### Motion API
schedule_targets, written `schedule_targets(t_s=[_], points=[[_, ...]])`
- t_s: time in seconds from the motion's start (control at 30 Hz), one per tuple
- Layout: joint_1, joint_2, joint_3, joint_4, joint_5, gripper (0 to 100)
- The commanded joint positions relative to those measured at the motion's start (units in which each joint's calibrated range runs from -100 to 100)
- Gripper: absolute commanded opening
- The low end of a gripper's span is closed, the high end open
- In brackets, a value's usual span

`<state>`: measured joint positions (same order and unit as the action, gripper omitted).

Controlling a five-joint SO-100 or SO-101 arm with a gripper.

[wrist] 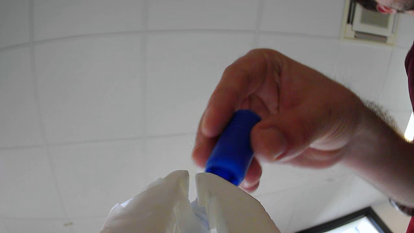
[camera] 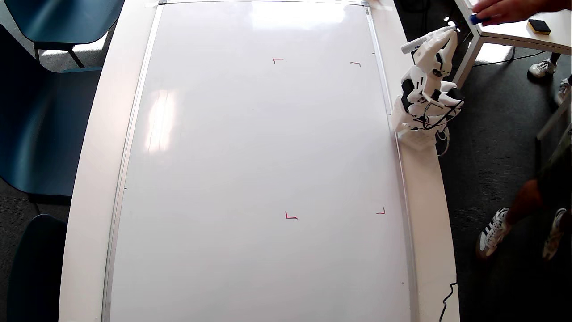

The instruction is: Draw on a whiteboard a robot head using a pen attached to the gripper

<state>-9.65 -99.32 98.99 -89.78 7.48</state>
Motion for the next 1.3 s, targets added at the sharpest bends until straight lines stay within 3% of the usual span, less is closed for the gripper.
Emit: schedule_targets(t_s=[0.0,0.37,0.57,0.73,0.87,0.93,1.07,1.2,1.27], points=[[0.1,0.6,0.4,0.6,-0.2,1],[0.3,0.9,0.4,1.0,-0.4,1],[7.2,2.1,0.4,1.2,-0.6,1],[6.4,16.8,-0.4,2.1,-0.1,1],[5.0,23.7,-10.0,20.5,-0.5,1],[3.6,26.5,-19.6,39.9,-0.2,1],[1.4,33.4,-31.5,64.4,-0.5,1],[0.5,40.7,-37.6,78.5,-0.5,1],[0.7,45.7,-44.2,92.6,-0.5,1]])
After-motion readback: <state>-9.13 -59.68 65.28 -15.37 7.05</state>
